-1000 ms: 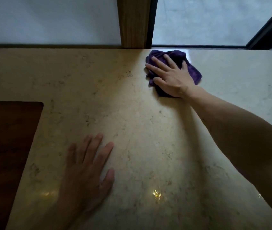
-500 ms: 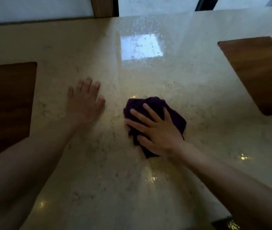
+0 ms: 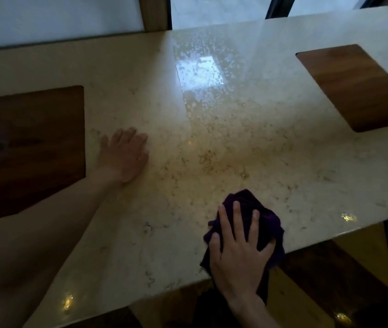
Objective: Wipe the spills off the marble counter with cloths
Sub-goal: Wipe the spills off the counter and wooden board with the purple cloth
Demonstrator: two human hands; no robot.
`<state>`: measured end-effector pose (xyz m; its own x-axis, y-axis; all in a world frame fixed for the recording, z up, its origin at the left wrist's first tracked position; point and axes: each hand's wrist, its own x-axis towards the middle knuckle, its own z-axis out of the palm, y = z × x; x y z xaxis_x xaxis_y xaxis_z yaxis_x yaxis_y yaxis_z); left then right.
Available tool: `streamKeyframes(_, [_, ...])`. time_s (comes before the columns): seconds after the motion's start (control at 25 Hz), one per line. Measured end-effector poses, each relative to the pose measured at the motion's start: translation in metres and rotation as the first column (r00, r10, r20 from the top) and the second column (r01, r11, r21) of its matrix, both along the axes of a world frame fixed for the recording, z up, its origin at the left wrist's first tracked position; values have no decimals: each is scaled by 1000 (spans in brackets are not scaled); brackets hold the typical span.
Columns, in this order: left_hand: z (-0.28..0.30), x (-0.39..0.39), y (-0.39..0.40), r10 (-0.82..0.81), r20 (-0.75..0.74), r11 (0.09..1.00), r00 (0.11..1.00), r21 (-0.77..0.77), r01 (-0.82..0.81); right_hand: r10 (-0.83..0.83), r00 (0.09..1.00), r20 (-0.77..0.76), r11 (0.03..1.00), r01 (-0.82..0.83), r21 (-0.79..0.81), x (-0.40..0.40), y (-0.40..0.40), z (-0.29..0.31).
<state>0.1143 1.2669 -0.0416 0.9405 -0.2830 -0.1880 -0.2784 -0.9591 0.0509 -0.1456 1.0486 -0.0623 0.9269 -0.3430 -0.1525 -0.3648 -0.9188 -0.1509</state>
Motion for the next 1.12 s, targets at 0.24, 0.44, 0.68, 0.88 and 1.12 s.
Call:
streamKeyframes(0.24, [-1,39,20,-137,57,990,989,44,135,-39,999,-6,999,39,15,80,34,-5])
streamKeyframes(0.44, [-7,110,66,79,22,997,997,3,-79,117,990,80,993,-118,9,251,31,-3])
streamKeyframes(0.68, [-23,118,86,40,41,999,998,-38,-39,119,992,42,991,-122,54,493,6,0])
streamKeyframes(0.88, [-27,125,87,1,87,1000,996,-18,1,209,978,11,975,-209,75,644,0,8])
streamKeyframes(1.12, [-30,128,90,11,78,1000,997,-17,-10,347,938,24,937,-347,30,672,11,7])
